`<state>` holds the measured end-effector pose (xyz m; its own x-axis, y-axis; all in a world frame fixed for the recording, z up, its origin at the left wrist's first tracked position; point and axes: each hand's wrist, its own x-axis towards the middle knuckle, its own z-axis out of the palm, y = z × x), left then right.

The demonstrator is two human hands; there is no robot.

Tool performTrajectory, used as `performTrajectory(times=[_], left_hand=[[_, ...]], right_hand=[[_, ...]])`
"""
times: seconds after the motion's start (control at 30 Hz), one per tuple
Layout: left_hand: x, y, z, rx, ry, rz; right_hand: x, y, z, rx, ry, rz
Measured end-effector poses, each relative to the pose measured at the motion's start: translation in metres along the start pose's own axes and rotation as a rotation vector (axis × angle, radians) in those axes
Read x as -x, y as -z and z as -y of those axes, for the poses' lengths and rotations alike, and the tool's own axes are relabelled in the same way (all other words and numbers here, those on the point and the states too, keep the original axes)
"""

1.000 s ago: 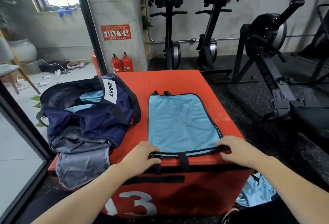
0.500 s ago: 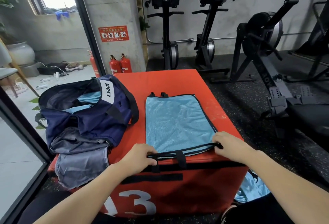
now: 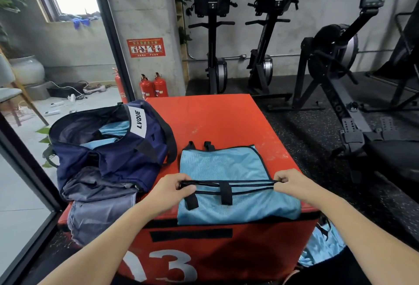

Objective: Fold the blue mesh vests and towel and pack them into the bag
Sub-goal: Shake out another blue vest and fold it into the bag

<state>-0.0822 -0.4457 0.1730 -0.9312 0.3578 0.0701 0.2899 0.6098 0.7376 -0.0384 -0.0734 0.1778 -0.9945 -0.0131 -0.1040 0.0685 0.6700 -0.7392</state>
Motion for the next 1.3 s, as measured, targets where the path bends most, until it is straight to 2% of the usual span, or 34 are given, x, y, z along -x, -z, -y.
performTrajectory(times=[0.33, 0.53, 0.73, 0.9, 0.97, 1.0, 1.07, 1.17, 1.23, 1.3], left_hand=[[-0.057, 0.013, 0.007, -0.01, 0.079, -0.165], [-0.104, 0.017, 0.023, -0.05, 0.157, -0.232], [-0.142, 0.0, 0.041, -0.069, 0.19, -0.284], [-0.15, -0.016, 0.056, -0.25, 0.207, -0.281], [-0.149, -0.017, 0.052, -0.324, 0.172, -0.325], [-0.148, -0.017, 0.048, -0.366, 0.153, -0.342], [-0.143, -0.017, 0.037, -0.459, 0.15, -0.35], [-0.136, -0.021, 0.024, -0.535, 0.202, -0.301], [-0.131, -0.025, 0.022, -0.562, 0.231, -0.263], [-0.129, -0.028, 0.024, -0.482, 0.242, -0.254]], right_hand=[[-0.07, 0.012, 0.019, -0.183, 0.02, -0.079], [-0.128, 0.002, 0.023, -0.137, -0.028, -0.111], [-0.167, -0.018, 0.021, 0.179, -0.067, -0.195], [-0.177, -0.036, 0.018, 0.606, -0.074, -0.253], [-0.176, -0.044, 0.03, 0.659, -0.021, -0.331], [-0.173, -0.05, 0.04, 0.642, 0.041, -0.357], [-0.166, -0.065, 0.061, 0.526, 0.136, -0.305], [-0.159, -0.092, 0.081, 0.304, 0.051, -0.125], [-0.161, -0.104, 0.08, 0.238, 0.032, -0.078], [-0.165, -0.105, 0.081, 0.062, 0.015, -0.067]])
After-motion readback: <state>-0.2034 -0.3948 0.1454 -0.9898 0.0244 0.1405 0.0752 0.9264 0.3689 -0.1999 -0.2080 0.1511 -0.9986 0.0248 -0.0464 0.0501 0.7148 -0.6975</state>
